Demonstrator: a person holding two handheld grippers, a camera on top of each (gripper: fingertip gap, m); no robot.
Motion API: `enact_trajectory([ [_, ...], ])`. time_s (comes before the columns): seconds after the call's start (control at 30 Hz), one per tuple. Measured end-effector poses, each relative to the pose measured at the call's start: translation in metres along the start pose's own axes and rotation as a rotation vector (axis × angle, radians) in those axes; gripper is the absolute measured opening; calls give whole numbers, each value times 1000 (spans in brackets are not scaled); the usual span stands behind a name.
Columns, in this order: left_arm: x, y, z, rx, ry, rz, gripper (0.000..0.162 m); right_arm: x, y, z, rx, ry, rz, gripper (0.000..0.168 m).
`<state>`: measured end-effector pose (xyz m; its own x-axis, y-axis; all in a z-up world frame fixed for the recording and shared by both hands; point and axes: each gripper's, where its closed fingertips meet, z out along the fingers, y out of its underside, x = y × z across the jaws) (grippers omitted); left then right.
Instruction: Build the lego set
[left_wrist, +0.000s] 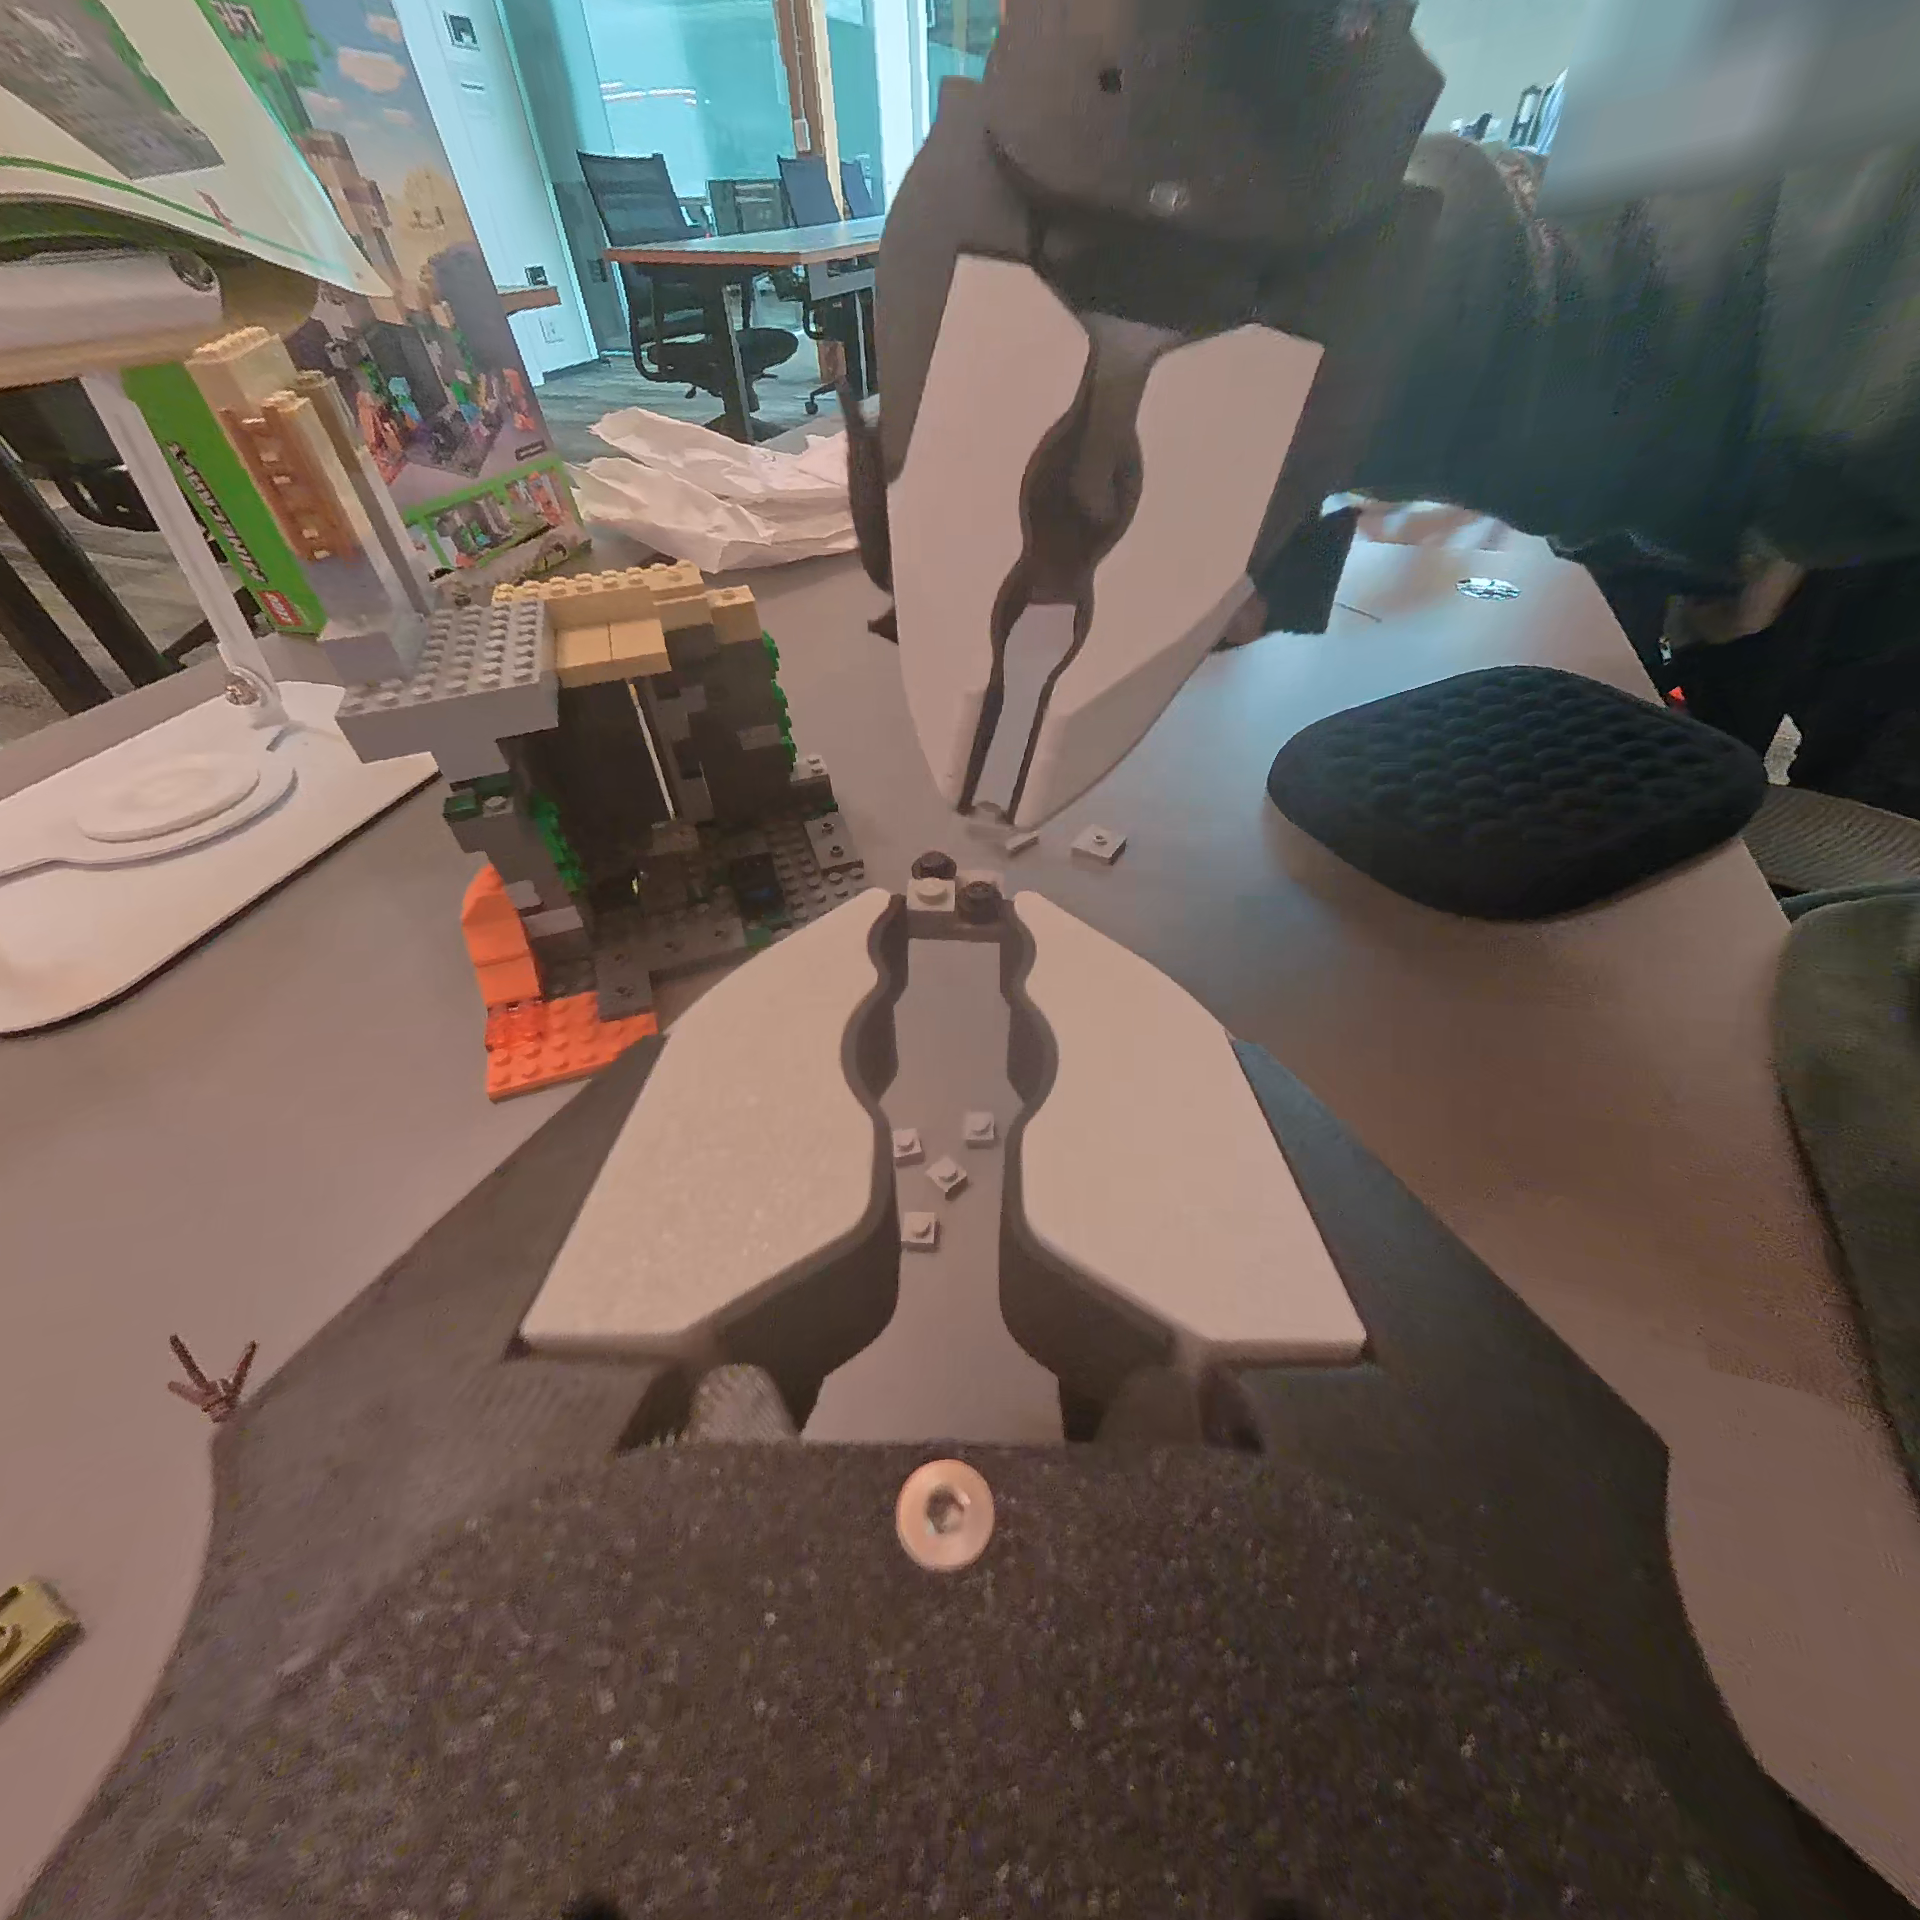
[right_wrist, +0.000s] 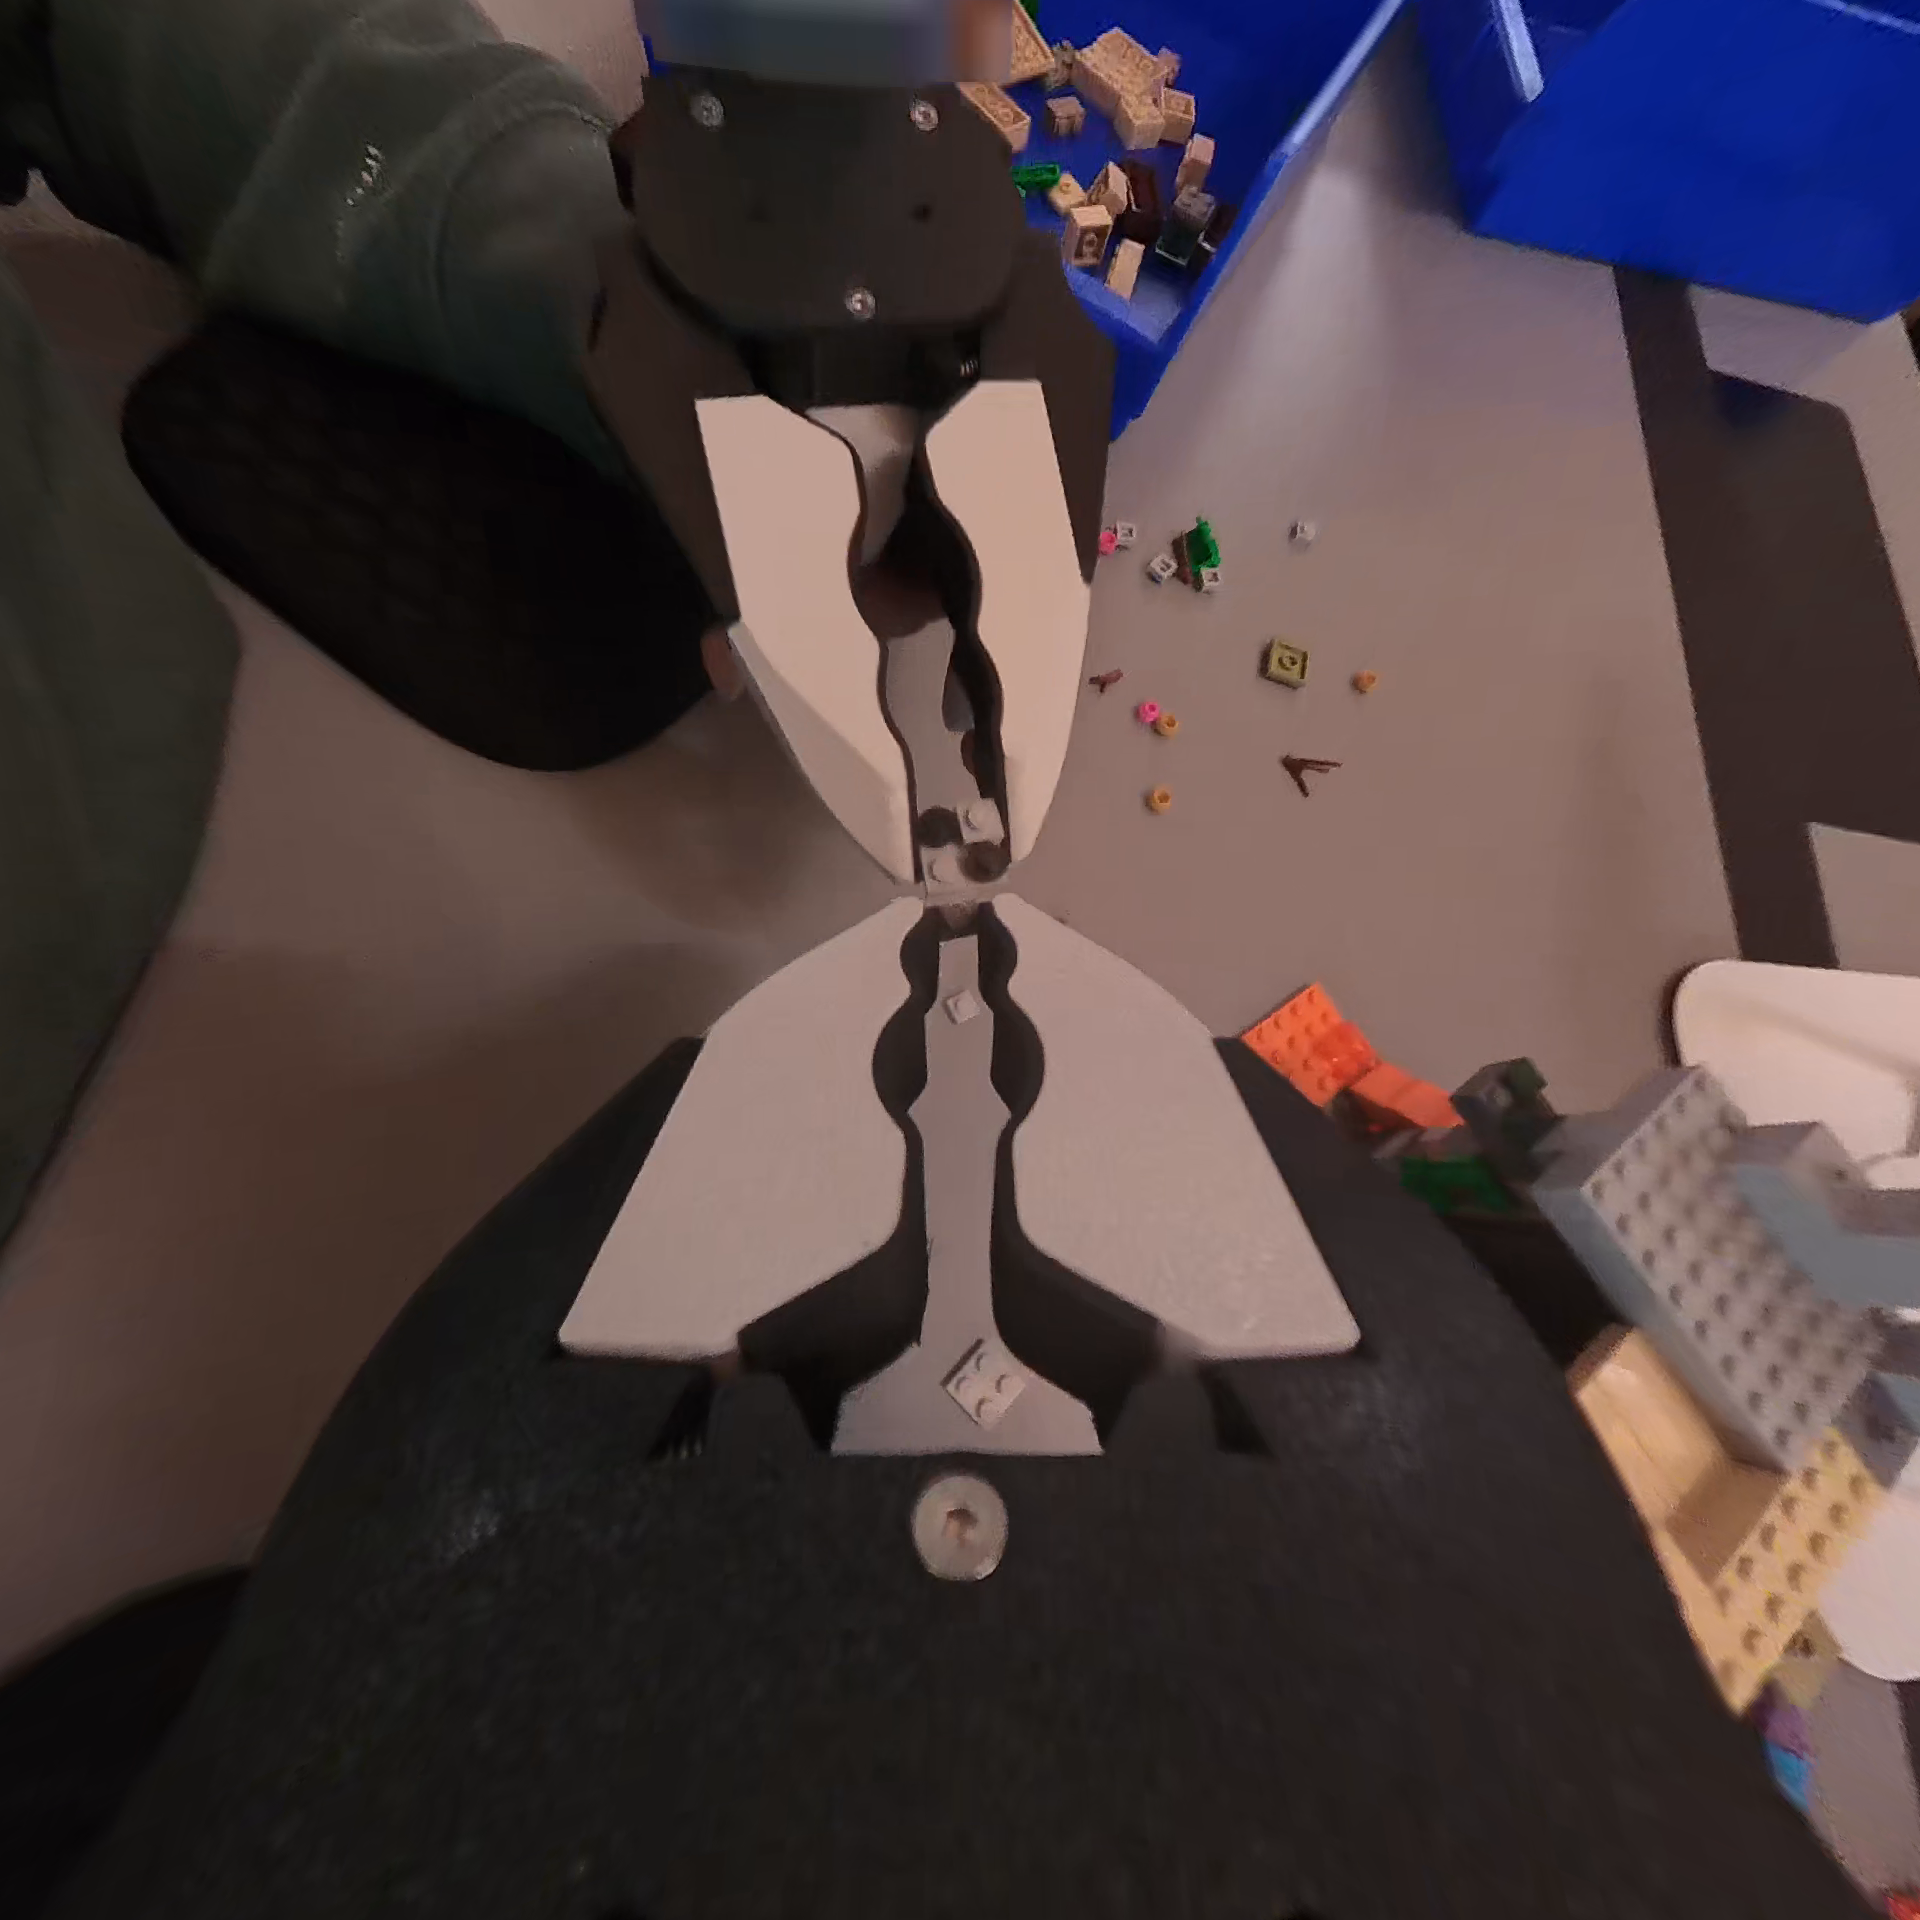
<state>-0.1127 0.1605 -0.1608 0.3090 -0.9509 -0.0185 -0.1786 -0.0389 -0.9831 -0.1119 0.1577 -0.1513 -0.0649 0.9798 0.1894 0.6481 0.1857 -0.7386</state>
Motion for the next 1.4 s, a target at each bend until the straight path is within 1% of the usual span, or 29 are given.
enact_trajectory([
  [0.17,2,-2,0,0,-6,16,16,-3,-4,6,-27,-7,-17,7],
  [0.57,3,-6,-1,16,-4,11,16,-3,-7,3,-67,6,-40,7],
  [1.4,3,-10,-3,34,-11,9,16,-1,-13,3,-48,40,-49,8],
])
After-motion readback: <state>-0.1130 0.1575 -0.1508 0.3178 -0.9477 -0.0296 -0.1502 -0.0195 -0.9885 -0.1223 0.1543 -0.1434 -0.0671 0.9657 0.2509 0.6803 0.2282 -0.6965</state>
